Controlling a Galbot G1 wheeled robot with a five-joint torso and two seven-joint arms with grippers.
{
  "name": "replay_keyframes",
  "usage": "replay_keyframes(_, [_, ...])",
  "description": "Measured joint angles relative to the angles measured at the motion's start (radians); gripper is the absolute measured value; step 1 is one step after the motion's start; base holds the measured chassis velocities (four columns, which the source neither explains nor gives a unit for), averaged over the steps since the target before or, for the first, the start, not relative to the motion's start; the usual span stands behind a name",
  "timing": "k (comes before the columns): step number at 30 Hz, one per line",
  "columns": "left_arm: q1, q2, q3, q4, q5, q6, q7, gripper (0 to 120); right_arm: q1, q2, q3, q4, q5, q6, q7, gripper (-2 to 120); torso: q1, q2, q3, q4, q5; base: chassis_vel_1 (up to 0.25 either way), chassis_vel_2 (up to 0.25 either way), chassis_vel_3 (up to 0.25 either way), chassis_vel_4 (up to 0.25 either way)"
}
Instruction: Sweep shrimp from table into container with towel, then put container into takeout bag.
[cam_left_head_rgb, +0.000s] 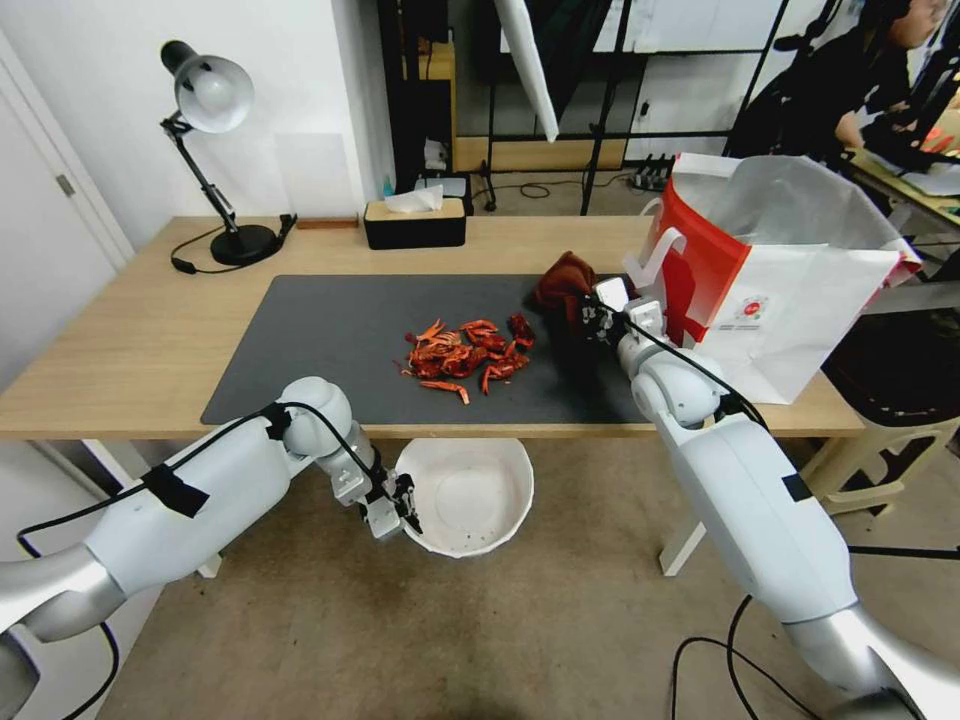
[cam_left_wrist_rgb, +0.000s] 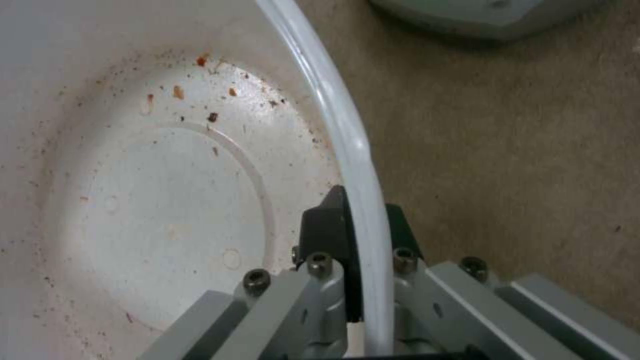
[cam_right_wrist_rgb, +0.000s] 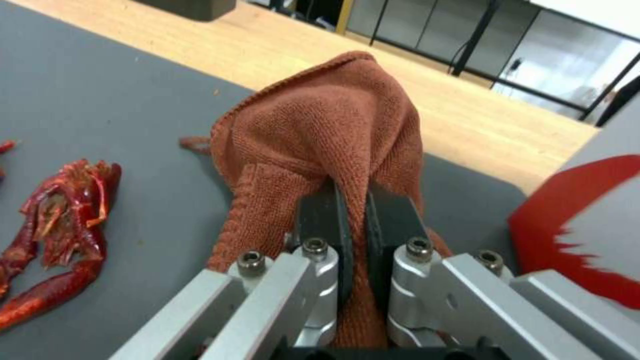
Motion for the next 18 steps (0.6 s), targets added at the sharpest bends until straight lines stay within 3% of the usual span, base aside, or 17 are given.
replay_keyframes(18, [0.006, 0.006, -0.015, 0.010, -0.001, -0.010, -0.004, 0, 0.026, -0.002, -0.027, -0.043, 0.032, -0.029, -0.078, 2, 0.000, 0.000, 0.000, 0.0000, 0.0000, 0.000, 0.000, 0.000, 0.000])
